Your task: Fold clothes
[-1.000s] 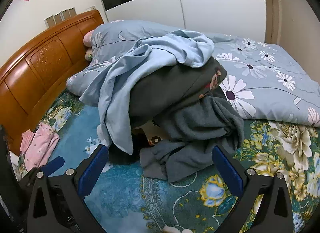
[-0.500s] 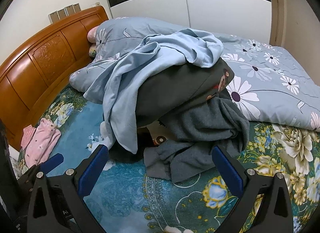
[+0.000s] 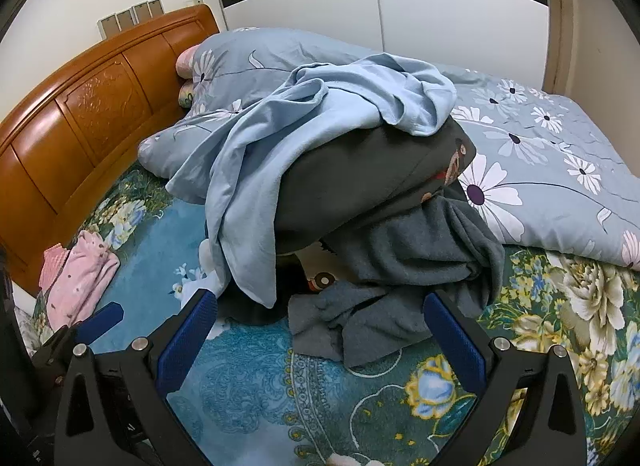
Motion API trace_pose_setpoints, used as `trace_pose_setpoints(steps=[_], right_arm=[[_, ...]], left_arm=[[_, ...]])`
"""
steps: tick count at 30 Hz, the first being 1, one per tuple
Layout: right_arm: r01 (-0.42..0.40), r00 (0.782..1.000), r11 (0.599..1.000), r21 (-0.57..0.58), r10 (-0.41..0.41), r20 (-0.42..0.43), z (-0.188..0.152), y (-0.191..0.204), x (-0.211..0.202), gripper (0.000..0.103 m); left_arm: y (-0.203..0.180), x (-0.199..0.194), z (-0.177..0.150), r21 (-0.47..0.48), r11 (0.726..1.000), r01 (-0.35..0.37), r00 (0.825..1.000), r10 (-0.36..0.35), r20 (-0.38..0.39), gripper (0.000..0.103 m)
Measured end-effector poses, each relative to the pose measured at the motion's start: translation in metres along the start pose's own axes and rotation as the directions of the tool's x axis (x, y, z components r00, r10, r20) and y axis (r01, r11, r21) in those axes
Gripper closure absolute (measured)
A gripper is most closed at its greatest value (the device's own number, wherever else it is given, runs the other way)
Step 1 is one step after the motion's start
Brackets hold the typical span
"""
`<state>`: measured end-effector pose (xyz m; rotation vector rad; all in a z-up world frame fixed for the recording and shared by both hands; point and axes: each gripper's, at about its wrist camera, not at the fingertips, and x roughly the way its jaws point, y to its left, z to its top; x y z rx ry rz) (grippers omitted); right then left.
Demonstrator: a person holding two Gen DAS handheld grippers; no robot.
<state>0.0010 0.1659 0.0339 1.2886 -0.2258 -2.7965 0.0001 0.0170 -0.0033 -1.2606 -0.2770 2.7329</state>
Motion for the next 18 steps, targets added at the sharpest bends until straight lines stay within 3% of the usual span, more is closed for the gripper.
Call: trace_pose_setpoints(steps=[8,13,18], right_arm=[[0.007,1.000,1.000,-0.009,-0.007,-0.022,0.003,0.010,0.010,0.000],[0.044,0.999,0.997,-0.060,-0.043,0.028,0.042,0.022,0.015,0.000],[0.083,0.994,0.991,-0.110,-0.075,0.079,0.080,0.035,0.020,0.000]], left_arm=[[0.010,0.005,0.000,-0.007,1.000,0.006,1.000,-0.006,-0.007,0.000],[0.033,0.007,-0.004,-0.038,0.999,-0.028,1.000,0.028,-0.010,0.000],[0.053,-0.004,-0.006,-0.033,0.997,-0.076,0.996,0.078,0.043,0.000]])
